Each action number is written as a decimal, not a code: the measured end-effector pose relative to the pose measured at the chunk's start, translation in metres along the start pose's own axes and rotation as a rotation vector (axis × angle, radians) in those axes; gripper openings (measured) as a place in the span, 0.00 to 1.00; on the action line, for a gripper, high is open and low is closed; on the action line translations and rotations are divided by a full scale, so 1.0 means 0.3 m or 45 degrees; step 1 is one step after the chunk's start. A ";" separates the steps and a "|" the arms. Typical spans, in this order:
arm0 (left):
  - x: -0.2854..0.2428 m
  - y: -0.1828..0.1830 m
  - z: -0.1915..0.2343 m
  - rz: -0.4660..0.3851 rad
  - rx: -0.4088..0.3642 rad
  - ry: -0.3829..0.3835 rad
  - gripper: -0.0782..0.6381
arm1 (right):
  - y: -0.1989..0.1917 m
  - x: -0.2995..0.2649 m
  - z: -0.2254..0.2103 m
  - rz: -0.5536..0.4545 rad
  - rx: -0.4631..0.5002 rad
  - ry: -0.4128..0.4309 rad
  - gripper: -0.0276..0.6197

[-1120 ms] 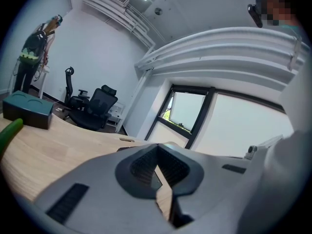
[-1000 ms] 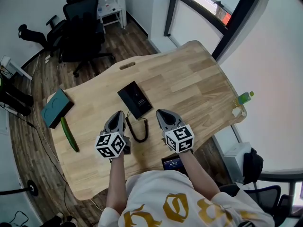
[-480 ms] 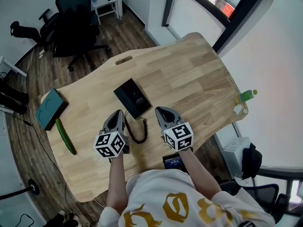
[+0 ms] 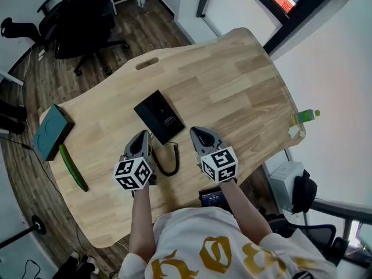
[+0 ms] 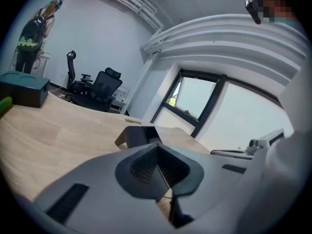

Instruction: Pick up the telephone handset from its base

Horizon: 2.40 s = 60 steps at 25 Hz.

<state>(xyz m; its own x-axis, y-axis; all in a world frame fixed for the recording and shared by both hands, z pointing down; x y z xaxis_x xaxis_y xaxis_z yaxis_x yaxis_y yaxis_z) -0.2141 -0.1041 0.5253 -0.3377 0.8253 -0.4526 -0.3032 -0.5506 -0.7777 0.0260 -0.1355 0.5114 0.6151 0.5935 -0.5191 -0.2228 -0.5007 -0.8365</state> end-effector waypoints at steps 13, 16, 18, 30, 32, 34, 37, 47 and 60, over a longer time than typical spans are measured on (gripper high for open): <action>-0.095 -0.038 0.065 0.097 0.076 0.032 0.12 | -0.009 -0.109 -0.050 0.063 -0.001 0.015 0.05; -0.107 -0.047 0.079 0.113 0.127 0.020 0.12 | -0.021 -0.131 -0.054 0.081 -0.011 0.021 0.05; -0.119 -0.053 0.087 0.121 0.143 0.024 0.12 | -0.030 -0.145 -0.054 0.093 -0.013 0.027 0.05; -0.196 -0.078 0.114 0.147 0.340 -0.069 0.31 | -0.060 -0.175 -0.068 0.150 -0.022 0.042 0.05; -0.206 -0.075 0.119 0.145 0.371 -0.082 0.31 | -0.062 -0.178 -0.071 0.155 -0.023 0.044 0.05; -0.217 -0.073 0.122 0.159 0.374 -0.091 0.31 | -0.061 -0.181 -0.073 0.157 -0.023 0.048 0.05; -0.220 -0.077 0.134 0.168 0.434 -0.114 0.30 | -0.061 -0.182 -0.067 0.152 -0.025 0.054 0.05; -0.214 -0.078 0.146 0.154 0.494 -0.155 0.25 | -0.055 -0.149 -0.075 0.132 -0.037 0.034 0.05; -0.190 -0.058 0.116 0.127 0.478 -0.204 0.21 | -0.032 -0.121 -0.072 0.088 -0.043 0.029 0.05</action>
<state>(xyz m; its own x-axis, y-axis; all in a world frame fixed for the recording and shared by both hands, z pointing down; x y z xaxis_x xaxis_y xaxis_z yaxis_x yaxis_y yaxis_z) -0.2207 -0.1461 0.5798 -0.5071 0.7522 -0.4208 -0.5559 -0.6586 -0.5073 0.0222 -0.1660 0.5422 0.6163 0.5423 -0.5710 -0.2401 -0.5612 -0.7921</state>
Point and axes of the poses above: the fingertips, and each gripper's own axes: x backward along the fingers, z to its left, y out of its top, the point moved 9 cm from there along x, backward along the fingers, and after that the axes turned 6 degrees about z, right-handed, at the moved point
